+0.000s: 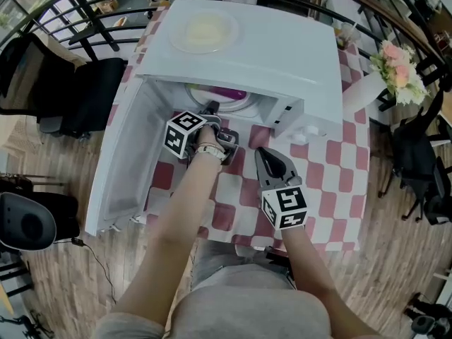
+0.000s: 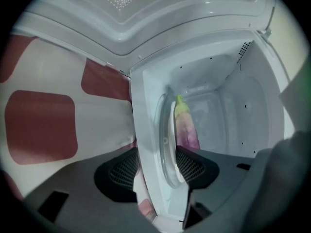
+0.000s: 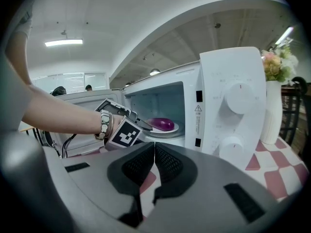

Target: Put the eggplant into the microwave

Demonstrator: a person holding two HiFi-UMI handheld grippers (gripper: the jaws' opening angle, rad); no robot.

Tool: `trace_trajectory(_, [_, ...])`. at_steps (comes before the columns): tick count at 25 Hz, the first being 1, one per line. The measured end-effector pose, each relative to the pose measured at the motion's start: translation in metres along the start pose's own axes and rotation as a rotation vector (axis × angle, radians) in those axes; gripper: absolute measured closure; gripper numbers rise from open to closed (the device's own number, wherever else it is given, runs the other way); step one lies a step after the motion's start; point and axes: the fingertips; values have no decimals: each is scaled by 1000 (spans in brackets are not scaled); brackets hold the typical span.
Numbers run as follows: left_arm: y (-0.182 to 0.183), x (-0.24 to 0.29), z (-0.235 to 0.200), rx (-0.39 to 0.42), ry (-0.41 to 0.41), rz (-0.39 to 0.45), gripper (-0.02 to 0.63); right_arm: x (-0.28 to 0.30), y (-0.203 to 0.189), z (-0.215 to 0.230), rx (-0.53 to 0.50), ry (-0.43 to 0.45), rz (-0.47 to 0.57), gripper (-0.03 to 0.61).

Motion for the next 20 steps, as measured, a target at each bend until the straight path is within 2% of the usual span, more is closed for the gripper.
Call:
trace_trajectory(17, [-26, -46, 25, 84, -61, -7, 380, -40, 30, 1, -13, -21, 90, 552])
trace_trajectory(20, [-29, -62, 31, 126, -72, 18, 428, -52, 34, 0, 4, -19, 97, 554])
Point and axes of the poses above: the fingertips, and each gripper's own axes: x forward along the fingers, z to its right, y out of its top, and after that the axes turned 3 degrees about -z, right-handed
